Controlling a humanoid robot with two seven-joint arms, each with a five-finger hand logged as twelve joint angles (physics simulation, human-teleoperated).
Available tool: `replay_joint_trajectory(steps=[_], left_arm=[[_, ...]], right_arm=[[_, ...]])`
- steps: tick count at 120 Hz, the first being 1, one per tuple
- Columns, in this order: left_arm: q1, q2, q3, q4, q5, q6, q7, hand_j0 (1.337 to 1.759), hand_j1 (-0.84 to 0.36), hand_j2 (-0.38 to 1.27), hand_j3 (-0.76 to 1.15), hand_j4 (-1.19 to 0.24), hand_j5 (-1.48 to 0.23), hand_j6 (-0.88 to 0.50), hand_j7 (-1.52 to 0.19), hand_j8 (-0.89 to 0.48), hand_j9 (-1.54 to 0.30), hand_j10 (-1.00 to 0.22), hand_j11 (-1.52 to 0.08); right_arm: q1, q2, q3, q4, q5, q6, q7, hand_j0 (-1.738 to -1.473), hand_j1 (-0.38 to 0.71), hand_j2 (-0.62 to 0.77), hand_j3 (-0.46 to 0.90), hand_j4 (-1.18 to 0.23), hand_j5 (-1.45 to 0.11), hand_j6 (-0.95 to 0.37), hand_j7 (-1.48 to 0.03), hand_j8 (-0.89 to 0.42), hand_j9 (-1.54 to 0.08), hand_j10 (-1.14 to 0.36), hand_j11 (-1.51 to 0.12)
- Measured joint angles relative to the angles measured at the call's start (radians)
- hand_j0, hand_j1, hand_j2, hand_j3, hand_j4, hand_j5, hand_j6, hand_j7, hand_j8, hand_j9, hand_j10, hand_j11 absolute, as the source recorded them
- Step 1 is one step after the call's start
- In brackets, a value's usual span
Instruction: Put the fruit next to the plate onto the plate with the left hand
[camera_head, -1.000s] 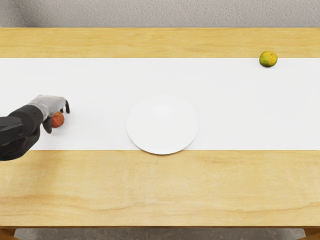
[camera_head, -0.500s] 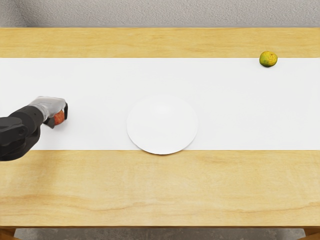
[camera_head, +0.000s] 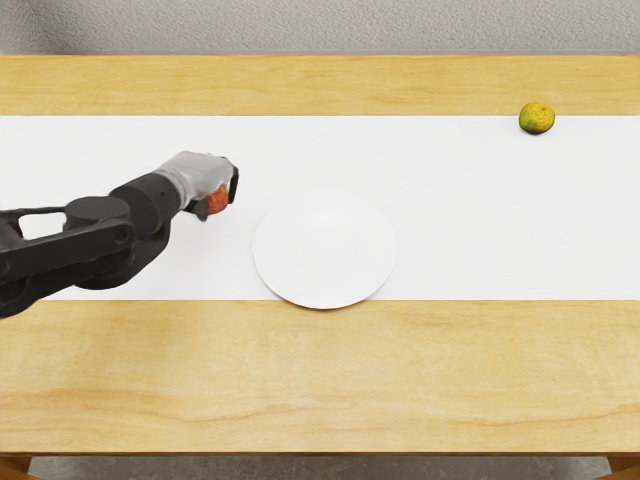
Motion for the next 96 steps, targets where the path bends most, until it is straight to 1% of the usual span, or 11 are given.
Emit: replay_joint_trajectory(steps=[6, 22, 30, 40, 48, 52, 56, 61, 64, 79, 96], left_arm=[[-0.020, -0.045, -0.001, -0.005, -0.002, 0.006, 0.000, 1.641, -0.41, 0.36, 0.00, -0.55, -1.24, -0.18, -1.16, -0.16, -1.16, -0.49, -1.18], [-0.050, -0.148, -0.002, -0.011, -0.013, 0.002, -0.001, 1.648, -0.43, 0.33, 0.00, -0.50, -1.28, -0.18, -1.17, -0.14, -1.15, -0.51, -1.17], [-0.058, -0.189, -0.003, -0.009, -0.014, 0.001, 0.000, 1.648, -0.43, 0.36, 0.00, -0.49, -1.28, -0.18, -1.18, -0.15, -1.16, -0.53, -1.17], [-0.045, -0.211, -0.001, -0.001, -0.013, 0.000, 0.000, 1.650, -0.45, 0.49, 0.00, -0.51, -1.28, -0.21, -1.18, -0.18, -1.17, -0.56, -1.17], [-0.033, -0.213, 0.008, 0.006, -0.011, 0.002, 0.000, 1.650, -0.44, 0.63, 0.00, -0.58, -1.27, -0.23, -1.19, -0.23, -1.18, -0.60, -1.16], [-0.023, -0.214, 0.012, 0.008, -0.012, 0.002, 0.000, 1.651, -0.42, 0.65, 0.00, -0.61, -1.28, -0.25, -1.19, -0.22, -1.18, -0.61, -1.16], [-0.022, -0.226, 0.020, 0.010, -0.012, 0.002, 0.000, 1.652, -0.37, 0.50, 0.00, -0.64, -1.29, -0.25, -1.19, -0.25, -1.17, -0.63, -1.16], [-0.019, -0.237, 0.029, 0.015, -0.012, 0.004, 0.000, 1.652, -0.38, 0.54, 0.00, -0.65, -1.28, -0.24, -1.17, -0.26, -1.16, -0.64, -1.15], [-0.022, -0.241, 0.031, 0.018, -0.009, 0.008, 0.000, 1.653, -0.36, 0.52, 0.00, -0.63, -1.21, -0.26, -1.12, -0.27, -1.10, -0.64, -1.09], [-0.031, -0.246, 0.033, 0.018, -0.007, 0.020, 0.000, 1.655, -0.19, 0.31, 0.00, -0.47, -0.82, -0.27, -0.77, -0.27, -0.76, -0.47, -0.76], [-0.046, -0.236, 0.033, 0.000, -0.066, 0.017, 0.001, 1.657, -0.07, 0.18, 0.00, -0.36, -0.58, -0.26, -0.55, -0.23, -0.55, -0.36, -0.55]], right_arm=[[0.000, 0.000, 0.000, 0.000, 0.000, -0.001, 0.000, -1.658, -0.31, -0.01, 0.00, -0.04, -0.05, -0.04, -0.05, -0.04, -0.05, -0.04, -0.05], [-0.002, 0.000, 0.002, 0.000, 0.000, -0.001, 0.000, -1.658, -0.31, -0.01, 0.00, -0.04, -0.05, -0.04, -0.05, -0.04, -0.05, -0.04, -0.05], [-0.003, 0.000, 0.002, 0.000, 0.001, -0.001, 0.000, -1.658, -0.31, -0.01, 0.00, -0.04, -0.05, -0.04, -0.05, -0.04, -0.05, -0.04, -0.05], [-0.003, 0.000, 0.002, 0.000, 0.001, -0.001, 0.000, -1.658, -0.31, -0.01, 0.00, -0.04, -0.05, -0.04, -0.05, -0.04, -0.05, -0.04, -0.05], [-0.002, 0.000, 0.002, 0.000, 0.001, -0.002, 0.000, -1.658, -0.31, -0.01, 0.00, -0.04, -0.05, -0.04, -0.05, -0.04, -0.05, -0.04, -0.05], [-0.002, 0.000, 0.002, 0.000, 0.001, -0.002, 0.000, -1.658, -0.31, -0.01, 0.00, -0.04, -0.05, -0.04, -0.05, -0.04, -0.05, -0.04, -0.05], [-0.002, 0.000, 0.002, 0.000, 0.001, -0.002, 0.000, -1.658, -0.31, -0.01, 0.00, -0.04, -0.05, -0.04, -0.05, -0.04, -0.05, -0.04, -0.05], [-0.002, 0.000, 0.002, 0.000, 0.001, -0.002, 0.000, -1.658, -0.31, -0.01, 0.00, -0.04, -0.05, -0.04, -0.05, -0.04, -0.05, -0.04, -0.05], [-0.002, 0.000, 0.002, 0.000, 0.001, -0.002, 0.000, -1.658, -0.31, -0.01, 0.00, -0.04, -0.05, -0.04, -0.05, -0.04, -0.05, -0.04, -0.05], [-0.001, 0.000, 0.002, 0.000, 0.001, -0.001, 0.000, -1.658, -0.31, -0.01, 0.00, -0.04, -0.05, -0.04, -0.05, -0.04, -0.05, -0.04, -0.05], [0.001, 0.000, 0.003, 0.000, 0.001, -0.001, 0.000, -1.658, -0.31, -0.01, 0.00, -0.04, -0.05, -0.04, -0.05, -0.04, -0.05, -0.04, -0.05]])
